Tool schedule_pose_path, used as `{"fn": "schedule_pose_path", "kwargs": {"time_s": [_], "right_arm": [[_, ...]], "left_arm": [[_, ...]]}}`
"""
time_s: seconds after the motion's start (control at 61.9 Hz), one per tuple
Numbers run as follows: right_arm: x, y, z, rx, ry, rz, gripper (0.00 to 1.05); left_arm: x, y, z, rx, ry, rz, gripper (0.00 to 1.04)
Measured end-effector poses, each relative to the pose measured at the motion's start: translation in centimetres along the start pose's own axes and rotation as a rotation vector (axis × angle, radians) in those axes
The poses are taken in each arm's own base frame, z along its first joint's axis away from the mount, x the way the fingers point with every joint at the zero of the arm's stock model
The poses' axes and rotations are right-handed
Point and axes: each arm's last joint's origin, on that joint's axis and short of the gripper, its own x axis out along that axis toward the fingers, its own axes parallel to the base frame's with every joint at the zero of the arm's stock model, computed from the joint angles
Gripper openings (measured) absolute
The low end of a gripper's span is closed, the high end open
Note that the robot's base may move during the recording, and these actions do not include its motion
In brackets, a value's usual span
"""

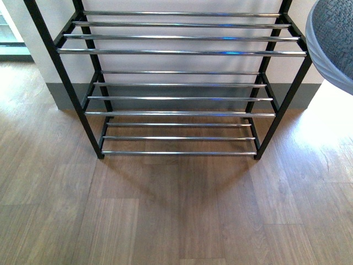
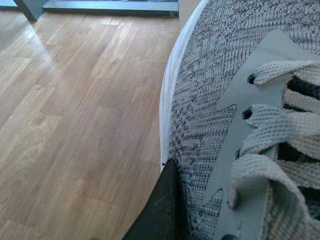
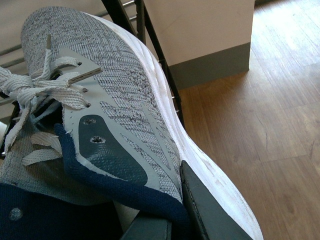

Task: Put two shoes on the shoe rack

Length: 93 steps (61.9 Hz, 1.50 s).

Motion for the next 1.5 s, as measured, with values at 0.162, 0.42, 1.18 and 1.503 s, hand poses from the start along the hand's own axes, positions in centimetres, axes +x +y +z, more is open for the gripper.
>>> {"fn": "schedule_pose_path", "kwargs": {"time_s": [0.162, 0.42, 1.18, 1.503], "right_arm": [[0.01, -0.01, -0.01, 0.0, 0.001, 0.0, 0.01], [0.01, 0.0, -0.01, 0.0, 0.0, 0.0, 0.01], [0.02, -0.03, -0.14, 0.002, 0.005, -0.001, 0.01], [0.02, -0.03, -0.14, 0.002, 0.005, -0.001, 0.01]], "left_arm": [[0.0, 0.0, 0.01, 0.0, 0.0, 0.0, 0.03], [0.0, 0.0, 0.01, 0.0, 0.0, 0.0, 0.03], [0.02, 0.0, -0.09, 0.001, 0.002, 0.001, 0.03], [0.02, 0.0, -0.09, 0.001, 0.002, 0.001, 0.03]]}}
